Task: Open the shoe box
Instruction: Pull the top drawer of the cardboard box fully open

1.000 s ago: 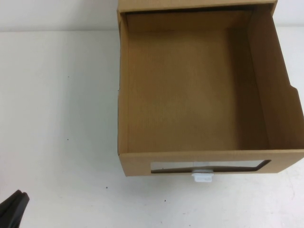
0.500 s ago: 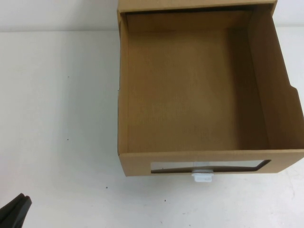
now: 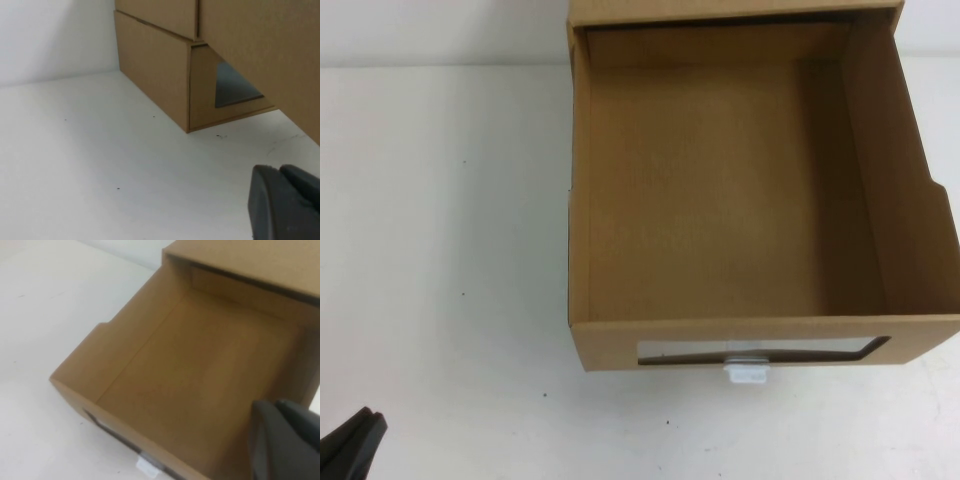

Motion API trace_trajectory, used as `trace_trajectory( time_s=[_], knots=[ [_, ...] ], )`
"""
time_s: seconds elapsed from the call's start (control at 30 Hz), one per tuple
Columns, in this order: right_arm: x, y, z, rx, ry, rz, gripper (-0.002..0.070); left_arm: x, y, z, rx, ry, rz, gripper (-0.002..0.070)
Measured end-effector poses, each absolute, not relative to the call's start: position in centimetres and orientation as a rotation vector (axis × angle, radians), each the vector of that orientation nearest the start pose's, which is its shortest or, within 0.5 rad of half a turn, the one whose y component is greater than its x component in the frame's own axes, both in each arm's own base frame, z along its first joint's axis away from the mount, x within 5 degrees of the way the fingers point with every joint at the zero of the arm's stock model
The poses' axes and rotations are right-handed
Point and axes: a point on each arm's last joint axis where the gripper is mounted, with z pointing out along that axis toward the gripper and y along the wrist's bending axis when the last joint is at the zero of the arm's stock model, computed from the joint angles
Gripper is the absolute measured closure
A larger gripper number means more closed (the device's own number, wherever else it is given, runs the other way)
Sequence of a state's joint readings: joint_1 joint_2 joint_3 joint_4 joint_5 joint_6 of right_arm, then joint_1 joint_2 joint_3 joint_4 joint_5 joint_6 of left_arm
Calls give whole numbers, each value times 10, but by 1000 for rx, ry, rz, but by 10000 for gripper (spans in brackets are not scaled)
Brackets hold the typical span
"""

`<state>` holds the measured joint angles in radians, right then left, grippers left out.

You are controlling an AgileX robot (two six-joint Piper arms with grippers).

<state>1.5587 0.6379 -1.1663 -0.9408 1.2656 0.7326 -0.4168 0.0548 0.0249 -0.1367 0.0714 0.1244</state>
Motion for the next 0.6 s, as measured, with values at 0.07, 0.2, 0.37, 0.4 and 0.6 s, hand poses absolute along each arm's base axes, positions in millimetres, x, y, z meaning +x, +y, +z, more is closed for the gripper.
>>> trace_trajectory(
  time_s=[0.07,0.2,0.37,0.4,0.6],
  knots=[
    [70,40,458,-606,1793,427,694,56,-26,195,338,1610,-336,679],
    [69,40,457,-612,1803,438,694,56,-26,195,338,1610,-336,679],
    [75,41,436,-570,1818,280,694,56,-26,195,338,1610,-336,679],
    [76,41,429,-560,1825,250,694,56,-26,195,338,1610,-336,679],
    [88,23,366,-320,1808,75,694,56,-26,195,338,1610,-336,679]
  ],
)
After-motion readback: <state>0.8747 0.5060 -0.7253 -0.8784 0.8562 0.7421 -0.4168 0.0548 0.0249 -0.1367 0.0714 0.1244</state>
